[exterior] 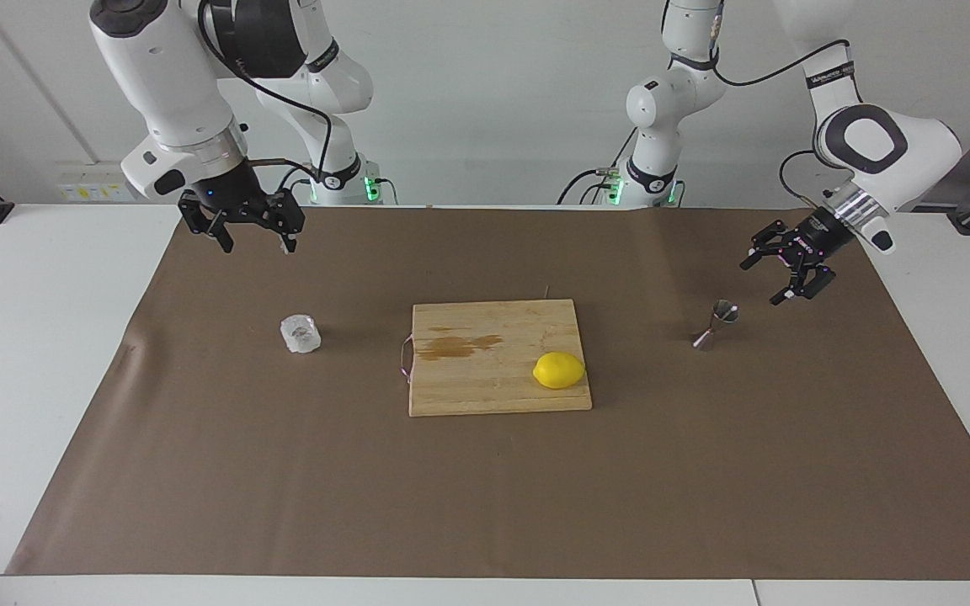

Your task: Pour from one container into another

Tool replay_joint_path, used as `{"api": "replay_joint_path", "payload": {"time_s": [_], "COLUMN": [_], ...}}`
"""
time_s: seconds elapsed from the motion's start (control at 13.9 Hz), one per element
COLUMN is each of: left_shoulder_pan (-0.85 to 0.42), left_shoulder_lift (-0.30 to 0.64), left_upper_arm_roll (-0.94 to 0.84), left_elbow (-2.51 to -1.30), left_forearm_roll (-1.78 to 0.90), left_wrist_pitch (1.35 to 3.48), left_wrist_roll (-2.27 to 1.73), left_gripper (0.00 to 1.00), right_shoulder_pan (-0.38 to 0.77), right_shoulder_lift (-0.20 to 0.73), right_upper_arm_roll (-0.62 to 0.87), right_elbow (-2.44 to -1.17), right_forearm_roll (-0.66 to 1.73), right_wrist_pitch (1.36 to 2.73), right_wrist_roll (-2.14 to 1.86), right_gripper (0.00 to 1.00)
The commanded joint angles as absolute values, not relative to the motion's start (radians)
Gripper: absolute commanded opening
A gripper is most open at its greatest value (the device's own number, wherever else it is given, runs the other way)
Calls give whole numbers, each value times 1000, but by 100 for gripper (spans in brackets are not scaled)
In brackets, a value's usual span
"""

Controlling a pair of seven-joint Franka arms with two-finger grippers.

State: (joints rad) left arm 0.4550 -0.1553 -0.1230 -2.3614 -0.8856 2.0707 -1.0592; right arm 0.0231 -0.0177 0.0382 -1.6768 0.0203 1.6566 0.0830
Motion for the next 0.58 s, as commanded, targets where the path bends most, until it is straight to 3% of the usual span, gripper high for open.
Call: {"api": "replay_joint_path", "payload": {"time_s": [0.0,0.5], "left_shoulder_pan": [375,285], "left_shoulder_lift": [-190,-196], "left_upper_arm_roll": [-127,-127], "left_elbow": [-2434,-2487], "left_forearm_roll": [-942,-999], "left_wrist_pitch": [2201,2342], "left_wrist_roll": [-1311,-1434], "left_gripper": [100,100], "right_shoulder_pan": [11,11], "right_shoulder_lift": [-38,-38], "right_upper_arm_roll": [40,40], "right_elbow": [-1700,-1700], "right_forearm_roll": [48,48], "right_wrist_pitch": [1663,1663], "right_wrist_roll": [51,51], "right_gripper": [100,100]}}
